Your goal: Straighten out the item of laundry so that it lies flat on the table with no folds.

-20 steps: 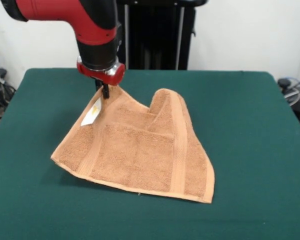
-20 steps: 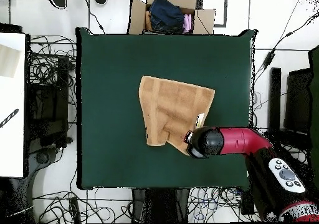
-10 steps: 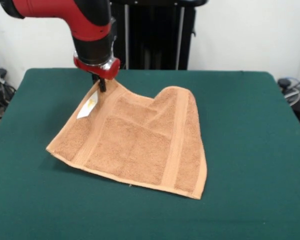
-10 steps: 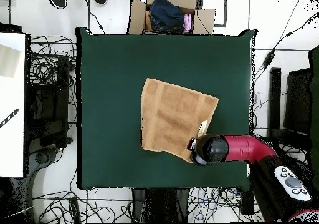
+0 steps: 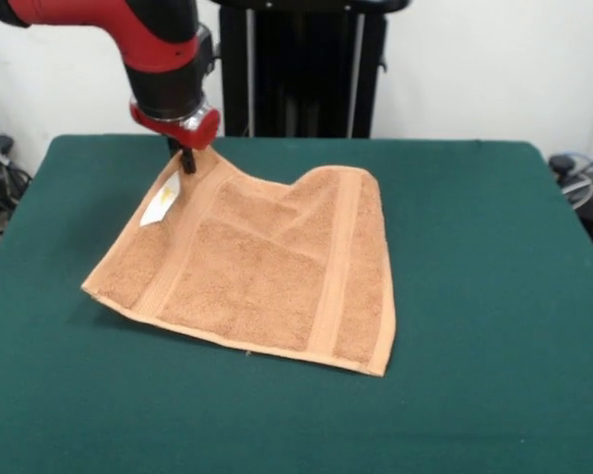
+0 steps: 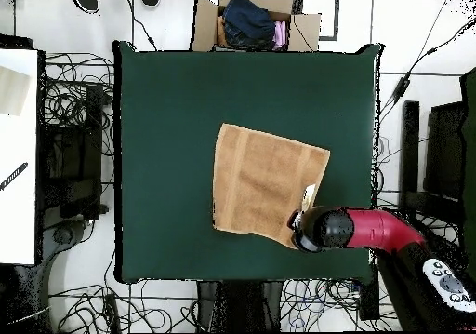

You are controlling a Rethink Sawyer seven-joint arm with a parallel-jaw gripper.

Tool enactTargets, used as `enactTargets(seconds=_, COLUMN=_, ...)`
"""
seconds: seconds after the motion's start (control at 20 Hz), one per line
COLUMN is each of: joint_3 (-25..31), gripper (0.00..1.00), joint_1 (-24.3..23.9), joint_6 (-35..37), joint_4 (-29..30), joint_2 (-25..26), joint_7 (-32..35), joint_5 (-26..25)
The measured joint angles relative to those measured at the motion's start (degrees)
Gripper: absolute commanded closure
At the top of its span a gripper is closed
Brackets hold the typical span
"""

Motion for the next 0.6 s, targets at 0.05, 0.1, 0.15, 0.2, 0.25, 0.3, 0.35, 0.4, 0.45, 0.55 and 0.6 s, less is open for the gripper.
enactTargets(seconds=0.05, joint_3=0.0, gripper=1.00, joint_1=-0.2, joint_6=0.0, joint_4=0.0, joint_2=0.0, joint_7=0.0, joint_5=-0.1)
enactTargets(seconds=0.1, joint_3=0.0, gripper=1.00, joint_1=-0.4, joint_6=0.0, joint_4=0.0, joint_2=0.0, joint_7=0.0, joint_5=-0.5)
enactTargets(seconds=0.15, joint_3=0.0, gripper=1.00, joint_1=-0.5, joint_6=0.0, joint_4=0.0, joint_2=0.0, joint_7=0.0, joint_5=-0.9)
enactTargets(seconds=0.2, joint_3=0.0, gripper=1.00, joint_1=-0.7, joint_6=0.0, joint_4=0.0, joint_2=0.0, joint_7=0.0, joint_5=-1.4)
enactTargets(seconds=0.25, joint_3=0.0, gripper=1.00, joint_1=-0.8, joint_6=0.0, joint_4=0.0, joint_2=0.0, joint_7=0.0, joint_5=-1.9)
enactTargets(seconds=0.3, joint_3=0.0, gripper=1.00, joint_1=-0.9, joint_6=0.0, joint_4=0.0, joint_2=0.1, joint_7=0.0, joint_5=-2.7)
enactTargets(seconds=0.35, joint_3=0.0, gripper=1.00, joint_1=-1.0, joint_6=0.0, joint_4=0.0, joint_2=0.2, joint_7=0.0, joint_5=-3.2)
enactTargets(seconds=0.4, joint_3=0.0, gripper=1.00, joint_1=-1.2, joint_6=0.0, joint_4=0.0, joint_2=0.3, joint_7=0.0, joint_5=-4.0)
enactTargets(seconds=0.45, joint_3=0.0, gripper=1.00, joint_1=-1.4, joint_6=0.0, joint_4=0.0, joint_2=0.4, joint_7=0.0, joint_5=-4.6)
enactTargets(seconds=0.55, joint_3=0.2, gripper=1.00, joint_1=-2.1, joint_6=0.0, joint_4=0.0, joint_2=0.7, joint_7=-0.2, joint_5=-5.6)
enactTargets(seconds=0.6, joint_3=0.3, gripper=1.00, joint_1=-2.6, joint_6=0.0, joint_4=0.0, joint_2=0.9, joint_7=-0.4, joint_5=-5.8)
